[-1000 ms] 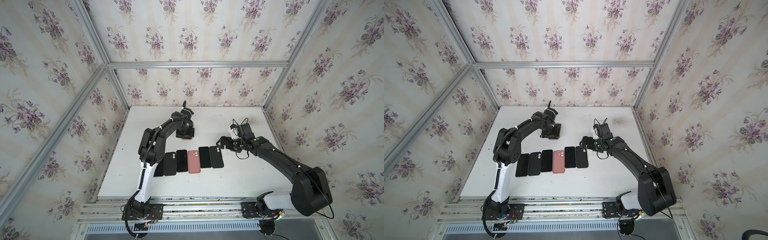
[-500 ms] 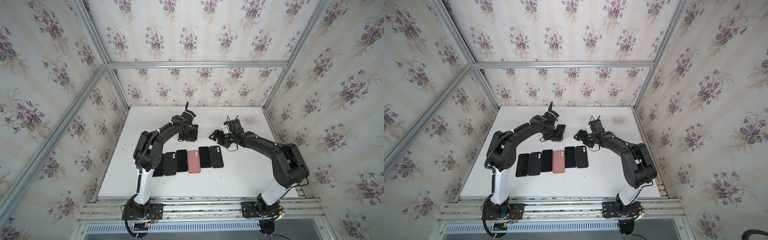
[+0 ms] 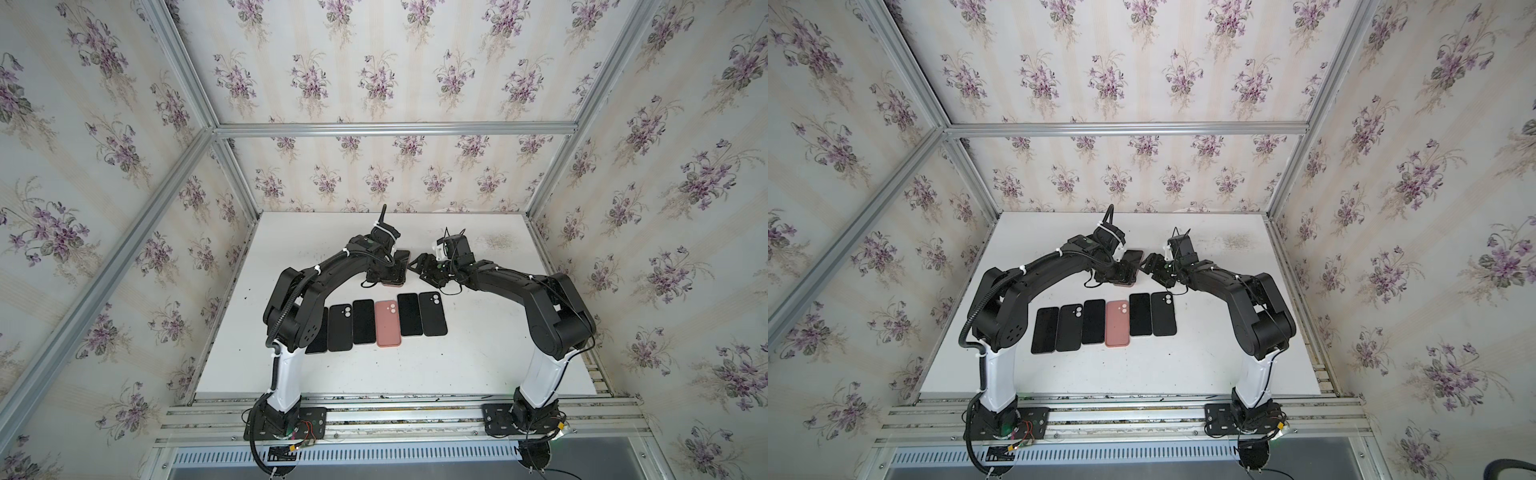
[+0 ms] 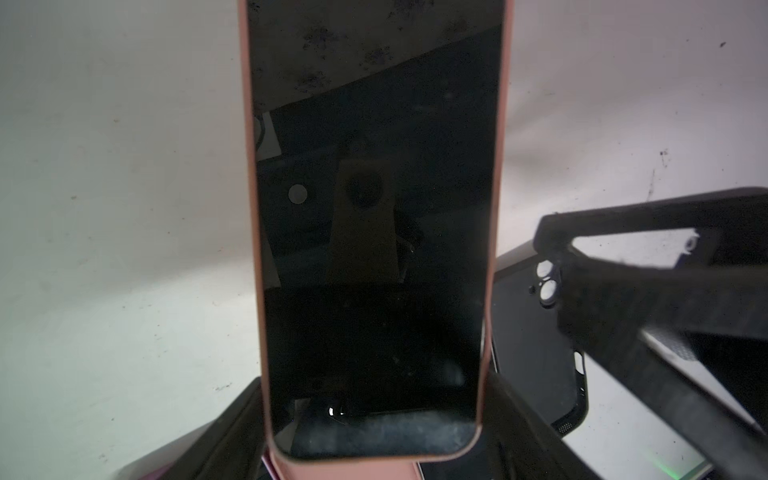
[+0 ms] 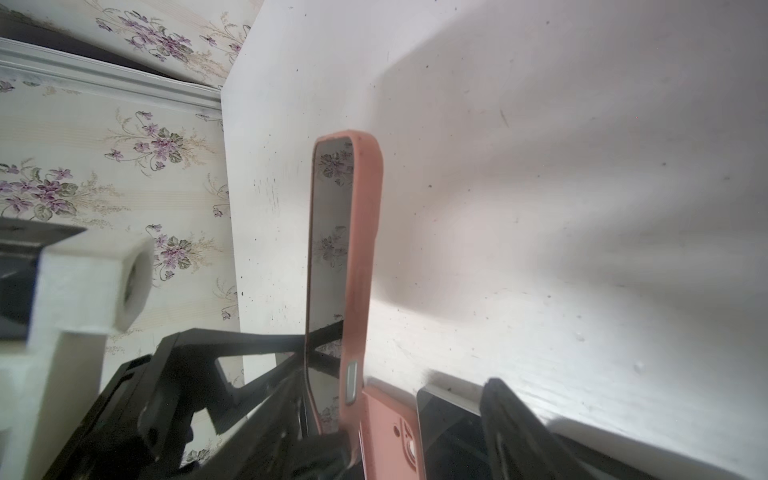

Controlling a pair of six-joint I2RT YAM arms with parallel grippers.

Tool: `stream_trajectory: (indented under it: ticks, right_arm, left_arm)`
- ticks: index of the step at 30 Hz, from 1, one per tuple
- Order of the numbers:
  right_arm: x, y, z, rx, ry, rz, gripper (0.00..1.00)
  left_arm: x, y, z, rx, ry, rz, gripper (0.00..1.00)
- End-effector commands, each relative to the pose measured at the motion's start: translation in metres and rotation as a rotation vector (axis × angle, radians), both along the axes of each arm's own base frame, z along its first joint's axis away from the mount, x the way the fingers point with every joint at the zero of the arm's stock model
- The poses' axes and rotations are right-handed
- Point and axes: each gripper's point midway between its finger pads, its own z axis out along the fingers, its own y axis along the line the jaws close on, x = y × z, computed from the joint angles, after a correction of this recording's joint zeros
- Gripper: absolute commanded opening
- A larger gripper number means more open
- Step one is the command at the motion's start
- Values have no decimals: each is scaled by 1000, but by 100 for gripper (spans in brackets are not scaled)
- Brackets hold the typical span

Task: Take the phone out of the phone case
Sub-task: 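Bring the right gripper to the pink case edge and close on it, then hold the pink-cased phone upright with both grippers above the row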

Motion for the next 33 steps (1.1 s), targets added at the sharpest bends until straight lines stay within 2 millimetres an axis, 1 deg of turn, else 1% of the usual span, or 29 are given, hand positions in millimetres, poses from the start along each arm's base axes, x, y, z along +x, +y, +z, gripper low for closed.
stream_trajectory:
  ticks: [1, 6, 10, 13, 17, 22, 23, 25, 27, 29, 31, 32, 33]
  right_arm:
    - [11, 8, 10, 25, -48, 3, 68]
    - [11, 14, 11, 41, -55, 8, 61]
    - [9, 18, 8, 50, -47, 17, 51]
    - [9, 20, 10, 58, -52, 20, 44]
    - [7, 20, 10, 62, -55, 29, 31]
    - [2, 21, 15, 73, -68, 47, 5]
    - [1, 21, 17, 71, -72, 54, 1]
    - [-4, 20, 23, 66, -86, 78, 0]
    - [-10, 19, 30, 56, -104, 110, 0]
    - [-17, 14, 41, 42, -138, 141, 0]
    - [-22, 6, 56, 30, -182, 171, 0]
    - [-25, 0, 64, 24, -213, 192, 0]
    - [-28, -5, 72, 18, -243, 213, 0]
  left_arm:
    - [3, -12, 10, -46, -40, -24, 49]
    - [0, -16, 10, -56, -39, -33, 48]
    - [-2, -19, 11, -66, -45, -41, 48]
    - [-2, -22, 14, -77, -51, -48, 47]
    - [-3, -25, 18, -97, -61, -54, 46]
    - [-4, -27, 24, -116, -81, -65, 47]
    - [-3, -28, 27, -121, -89, -64, 48]
    - [-6, -34, 37, -171, -90, -79, 53]
    - [-6, -38, 53, -217, -115, -92, 67]
    - [-7, -42, 80, -280, -152, -112, 85]
    - [-11, -44, 107, -338, -191, -142, 97]
    - [-13, -43, 122, -364, -217, -159, 100]
    - [-16, -41, 135, -383, -241, -175, 100]
